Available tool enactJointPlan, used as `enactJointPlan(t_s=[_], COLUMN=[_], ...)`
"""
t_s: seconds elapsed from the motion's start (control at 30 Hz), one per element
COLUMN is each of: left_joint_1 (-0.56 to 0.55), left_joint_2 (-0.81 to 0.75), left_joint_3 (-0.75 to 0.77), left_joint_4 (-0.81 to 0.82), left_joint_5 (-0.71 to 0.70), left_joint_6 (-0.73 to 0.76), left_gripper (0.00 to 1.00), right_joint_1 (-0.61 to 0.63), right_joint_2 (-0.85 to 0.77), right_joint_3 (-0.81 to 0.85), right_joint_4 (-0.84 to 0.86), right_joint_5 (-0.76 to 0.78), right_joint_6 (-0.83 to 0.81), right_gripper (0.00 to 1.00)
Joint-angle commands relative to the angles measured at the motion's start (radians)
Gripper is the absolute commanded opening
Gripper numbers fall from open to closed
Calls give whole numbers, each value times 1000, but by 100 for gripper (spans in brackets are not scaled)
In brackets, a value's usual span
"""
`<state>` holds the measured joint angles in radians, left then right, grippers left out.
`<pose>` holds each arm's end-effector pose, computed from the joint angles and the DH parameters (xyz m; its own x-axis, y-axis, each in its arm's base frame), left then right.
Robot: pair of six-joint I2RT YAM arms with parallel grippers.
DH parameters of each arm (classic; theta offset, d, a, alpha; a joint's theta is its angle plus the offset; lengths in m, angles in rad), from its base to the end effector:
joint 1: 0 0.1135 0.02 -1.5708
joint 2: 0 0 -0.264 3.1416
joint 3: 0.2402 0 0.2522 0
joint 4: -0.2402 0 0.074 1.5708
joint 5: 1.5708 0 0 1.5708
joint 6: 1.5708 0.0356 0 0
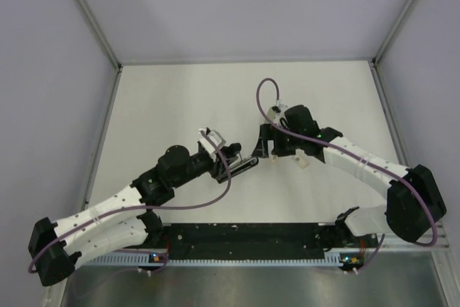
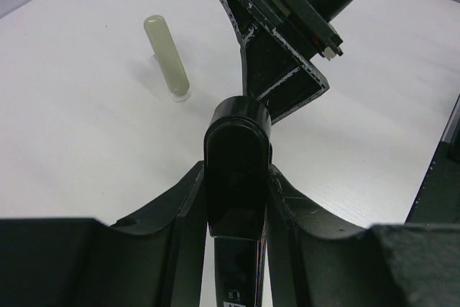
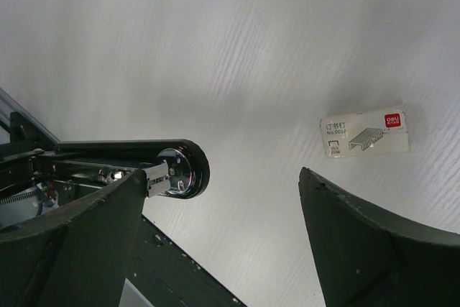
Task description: Unload the staples from the stapler
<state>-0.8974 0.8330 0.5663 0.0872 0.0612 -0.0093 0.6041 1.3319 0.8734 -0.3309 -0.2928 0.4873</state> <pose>0.1245 -0.1595 0.2826 -0.1189 0.1342 -0.9838 0.8167 0.5767 -0.0201 0.2245 0.1674 0.2387 -0.8493 -0.0414 -0.5263 -0.3548 0.7831 0.5108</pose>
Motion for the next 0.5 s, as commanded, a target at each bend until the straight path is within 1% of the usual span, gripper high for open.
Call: enactJointPlan(t_s=[0.0,0.2,0.47], left_joint_1=[-5,-5,-5], left_joint_2=[-75,-71,-60], left_joint_3=[-9,-22,-57], left_joint_4=[322,422,566], left_joint_5=[8,15,-8], left_joint_6=[-49,-72,-106], left_gripper=[0,0,0], right_joint_1=[17,46,79], right_joint_2=[16,32,52], right_joint_3=[35,33,22], right_joint_4=[-14,-14,6], right_joint_5=[44,52,52], right_joint_6=[2,14,53], right_gripper=[86,86,86])
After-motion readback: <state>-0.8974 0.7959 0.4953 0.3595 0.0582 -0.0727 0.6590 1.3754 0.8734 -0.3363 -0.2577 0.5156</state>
